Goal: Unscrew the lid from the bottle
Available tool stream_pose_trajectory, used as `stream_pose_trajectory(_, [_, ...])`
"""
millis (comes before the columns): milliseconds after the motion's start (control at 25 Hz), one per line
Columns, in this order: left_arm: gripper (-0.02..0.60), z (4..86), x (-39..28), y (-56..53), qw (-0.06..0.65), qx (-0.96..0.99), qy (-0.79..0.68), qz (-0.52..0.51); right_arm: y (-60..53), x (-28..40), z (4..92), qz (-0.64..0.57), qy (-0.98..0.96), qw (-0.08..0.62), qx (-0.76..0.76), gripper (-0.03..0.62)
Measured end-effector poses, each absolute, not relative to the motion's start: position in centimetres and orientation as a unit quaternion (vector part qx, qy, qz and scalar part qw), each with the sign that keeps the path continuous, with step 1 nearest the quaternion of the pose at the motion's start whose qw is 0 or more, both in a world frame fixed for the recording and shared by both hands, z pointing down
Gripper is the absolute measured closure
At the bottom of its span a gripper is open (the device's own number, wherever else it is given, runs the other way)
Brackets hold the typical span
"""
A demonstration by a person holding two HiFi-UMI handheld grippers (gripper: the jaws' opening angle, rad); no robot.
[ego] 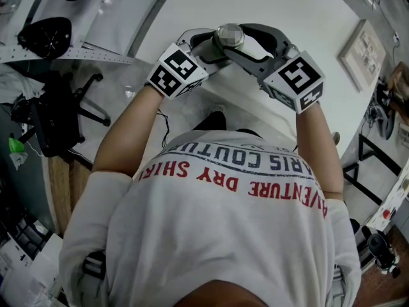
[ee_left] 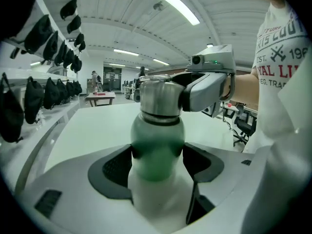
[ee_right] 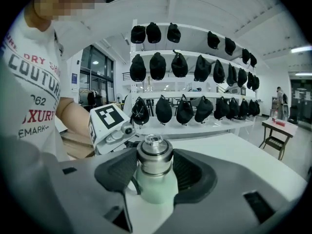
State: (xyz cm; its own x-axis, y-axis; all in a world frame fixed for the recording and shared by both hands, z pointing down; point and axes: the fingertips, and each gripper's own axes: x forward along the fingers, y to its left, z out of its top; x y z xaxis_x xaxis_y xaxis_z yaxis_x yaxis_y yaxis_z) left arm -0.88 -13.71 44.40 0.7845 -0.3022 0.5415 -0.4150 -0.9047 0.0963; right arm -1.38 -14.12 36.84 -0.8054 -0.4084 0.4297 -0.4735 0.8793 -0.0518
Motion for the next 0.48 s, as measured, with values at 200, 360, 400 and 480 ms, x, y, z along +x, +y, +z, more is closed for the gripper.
stream_pose_trajectory(200, [0.238, 44.41, -0.86, -13.87, 0.089, 0.947, -0.130, 0.278, -14.25, -1.42, 36.85, 0.068, -0.955, 0.223, 0.185, 0.359])
stream_pose_trajectory(360, [0.238, 44.34, -0.69, -14.02, 0.076, 0.951, -0.087, 0.286, -14.41, -1.27, 36.85, 0.061, -0.959, 0.234, 0.146, 0.359])
stream_pose_trajectory(400, [0.238, 44.34, -0.66, -14.05, 0.072, 0.952, -0.076, 0.287, -14.43, -1.30, 36.85, 0.055, -0.960, 0.239, 0.137, 0.359])
stream_pose_trajectory(480, [0.238, 44.38, -0.60, -14.03, 0.066, 0.953, -0.055, 0.289, -14.42, -1.37, 36.90, 0.045, -0.960, 0.248, 0.120, 0.359])
